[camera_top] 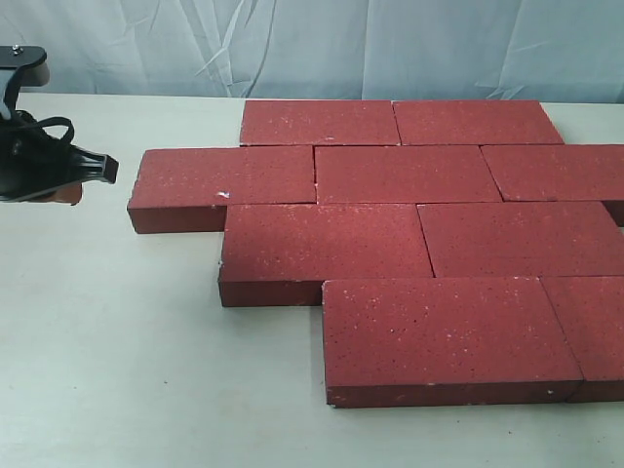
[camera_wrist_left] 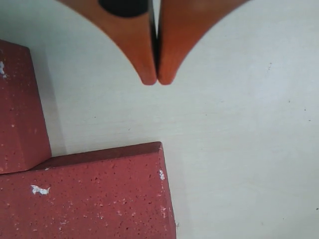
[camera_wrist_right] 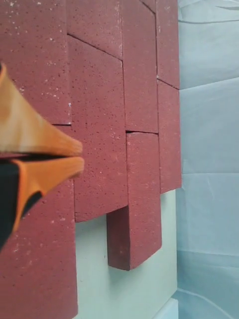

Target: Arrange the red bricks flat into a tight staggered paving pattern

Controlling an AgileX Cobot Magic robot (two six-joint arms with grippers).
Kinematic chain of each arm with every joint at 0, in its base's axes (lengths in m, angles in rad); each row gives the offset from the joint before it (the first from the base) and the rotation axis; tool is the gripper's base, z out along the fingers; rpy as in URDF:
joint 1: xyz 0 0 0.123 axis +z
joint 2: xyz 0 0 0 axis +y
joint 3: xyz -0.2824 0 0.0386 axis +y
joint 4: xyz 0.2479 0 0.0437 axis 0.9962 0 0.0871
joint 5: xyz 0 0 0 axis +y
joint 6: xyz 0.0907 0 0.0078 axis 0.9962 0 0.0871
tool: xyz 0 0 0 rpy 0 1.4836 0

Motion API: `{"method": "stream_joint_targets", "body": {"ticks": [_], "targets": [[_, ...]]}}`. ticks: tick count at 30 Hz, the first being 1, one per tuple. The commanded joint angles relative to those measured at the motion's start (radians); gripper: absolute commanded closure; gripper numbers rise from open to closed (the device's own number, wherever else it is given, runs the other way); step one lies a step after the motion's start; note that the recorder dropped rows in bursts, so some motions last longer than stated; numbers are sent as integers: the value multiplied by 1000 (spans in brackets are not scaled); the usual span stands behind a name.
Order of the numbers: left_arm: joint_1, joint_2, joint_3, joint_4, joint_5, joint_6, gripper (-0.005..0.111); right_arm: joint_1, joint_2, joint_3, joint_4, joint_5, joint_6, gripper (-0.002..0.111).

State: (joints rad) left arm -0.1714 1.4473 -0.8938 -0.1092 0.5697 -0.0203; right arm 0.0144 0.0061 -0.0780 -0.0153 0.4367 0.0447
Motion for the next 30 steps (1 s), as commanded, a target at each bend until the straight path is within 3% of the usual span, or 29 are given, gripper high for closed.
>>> {"method": "stream_joint_targets", "body": {"ticks": [1,30], "targets": [[2,-9,4,-2,-6,-2,107,-5,-6,39,-2,-38,-7,109],[2,-9,4,-2,-9,-2,107,8,-6,78,-2,-75,-2,109]]}}
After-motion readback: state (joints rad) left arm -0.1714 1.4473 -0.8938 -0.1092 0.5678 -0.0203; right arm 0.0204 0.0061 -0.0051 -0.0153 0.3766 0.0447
